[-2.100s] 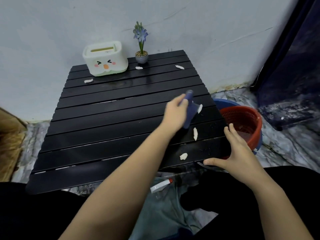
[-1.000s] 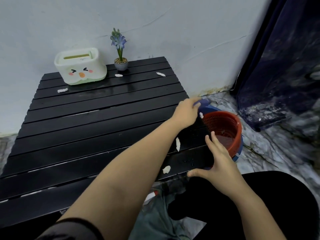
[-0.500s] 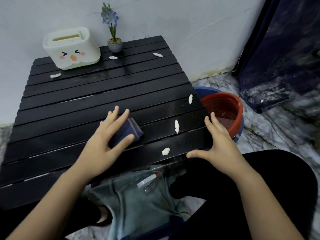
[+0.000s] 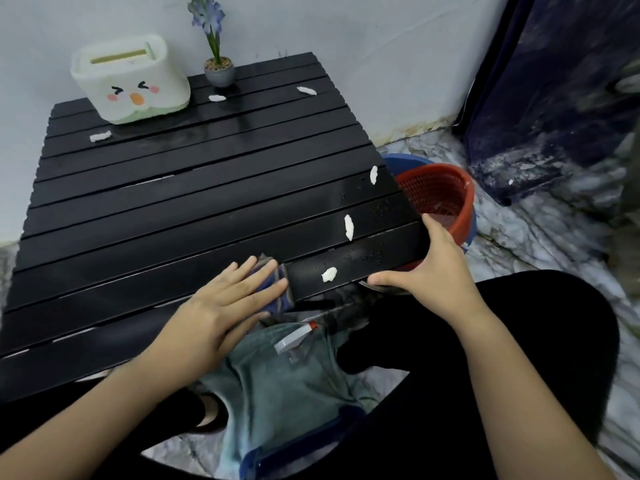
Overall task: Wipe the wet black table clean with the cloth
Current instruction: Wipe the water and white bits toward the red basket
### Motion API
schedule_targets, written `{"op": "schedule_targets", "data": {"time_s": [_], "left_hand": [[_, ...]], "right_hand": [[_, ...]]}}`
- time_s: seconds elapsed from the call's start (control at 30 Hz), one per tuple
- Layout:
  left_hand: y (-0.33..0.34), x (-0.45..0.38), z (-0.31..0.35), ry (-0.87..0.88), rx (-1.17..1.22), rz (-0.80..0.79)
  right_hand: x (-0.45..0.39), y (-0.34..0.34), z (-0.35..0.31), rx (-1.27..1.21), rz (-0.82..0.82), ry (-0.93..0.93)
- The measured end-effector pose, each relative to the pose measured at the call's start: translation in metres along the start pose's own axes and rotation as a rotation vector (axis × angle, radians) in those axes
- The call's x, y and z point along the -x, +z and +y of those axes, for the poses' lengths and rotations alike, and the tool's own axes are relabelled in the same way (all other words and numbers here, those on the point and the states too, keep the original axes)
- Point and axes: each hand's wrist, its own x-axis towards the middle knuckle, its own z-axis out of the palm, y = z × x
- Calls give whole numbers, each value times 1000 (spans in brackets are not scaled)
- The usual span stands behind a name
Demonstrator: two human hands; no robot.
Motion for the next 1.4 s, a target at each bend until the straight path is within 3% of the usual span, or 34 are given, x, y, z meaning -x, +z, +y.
{"op": "schedule_targets", "data": {"time_s": [0.13, 0.33, 0.63, 0.73, 0.8, 0.97, 1.1, 1.4], "left_hand": [[26, -63, 26, 95, -85, -3], [35, -157, 36, 183, -1, -33], [48, -269, 39, 61, 237, 21], [31, -263, 39, -57, 507, 176], [13, -240, 36, -45, 537, 181], [-21, -134, 22, 125, 258, 0], [-1, -89, 15, 173, 76, -156], [5, -75, 9, 228, 79, -118]], "right_hand": [[-1, -1, 1, 4, 15, -14], [-3, 0, 8, -2, 40, -10], [-3, 3, 8, -54, 23, 16], [-3, 1, 11, -78, 10, 14], [-5, 1, 16, -104, 11, 27], [-1, 0, 28, -210, 49, 108], [1, 1, 29, -232, 42, 121], [1, -2, 29, -155, 24, 77]]}}
